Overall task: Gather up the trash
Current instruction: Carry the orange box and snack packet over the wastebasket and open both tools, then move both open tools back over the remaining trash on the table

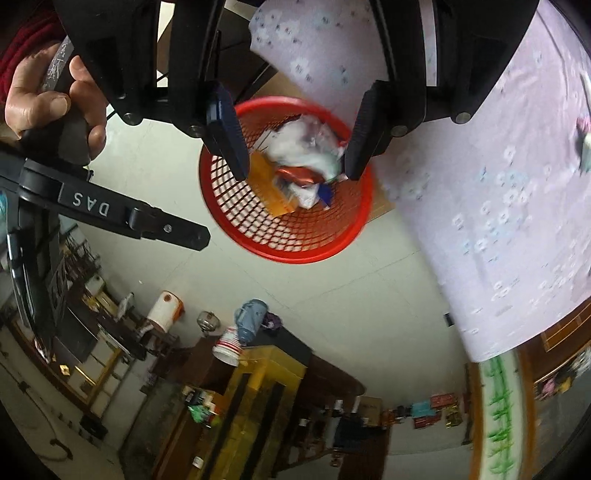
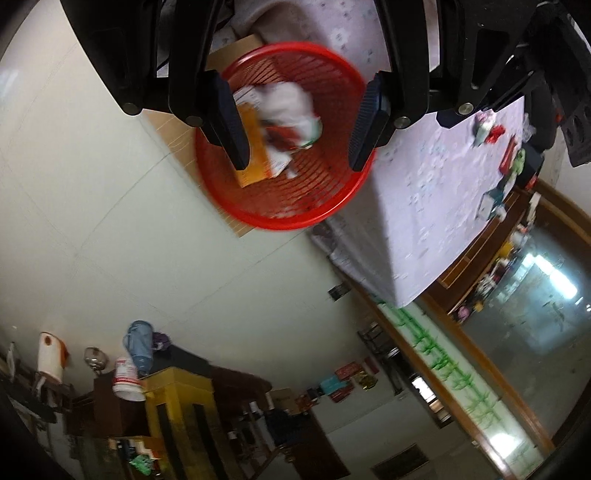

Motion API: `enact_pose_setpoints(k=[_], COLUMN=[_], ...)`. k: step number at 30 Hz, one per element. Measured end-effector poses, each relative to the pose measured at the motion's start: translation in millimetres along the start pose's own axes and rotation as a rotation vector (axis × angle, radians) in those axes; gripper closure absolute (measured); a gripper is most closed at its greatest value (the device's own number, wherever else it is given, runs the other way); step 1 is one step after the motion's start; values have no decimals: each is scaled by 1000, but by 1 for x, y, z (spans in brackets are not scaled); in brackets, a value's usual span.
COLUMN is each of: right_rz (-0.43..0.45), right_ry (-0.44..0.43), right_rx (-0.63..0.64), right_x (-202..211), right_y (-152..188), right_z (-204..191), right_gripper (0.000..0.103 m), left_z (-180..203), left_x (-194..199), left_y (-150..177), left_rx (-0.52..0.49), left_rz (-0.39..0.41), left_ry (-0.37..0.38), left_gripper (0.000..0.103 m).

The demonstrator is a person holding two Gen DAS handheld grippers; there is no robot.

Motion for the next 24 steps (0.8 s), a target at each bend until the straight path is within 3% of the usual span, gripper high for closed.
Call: enact_pose_setpoints(k=[14,24], right_rz=[-195,-294], right_ry=[-188,-212], right_rx=[204,316], right_x=[-48,-67], right_y=[84,161], right_z=[-122,-210], right_gripper=[44,44], left_z=[-111,-211], left_x=[87,134], left_y=[89,170], left_rx=[284,432], left_rz=[50,23], left_ry=[-183,-249], left_gripper=[51,51])
Point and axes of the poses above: each gripper's, at about its wrist camera, not at the fingertips, and x roughly against the way its jaws point, z to its right, y to its underside, the point moved 5 cm from there along -x, roughly the way its jaws point, and after that the axes turned 5 degrees about -x, right-handed, at the moved point
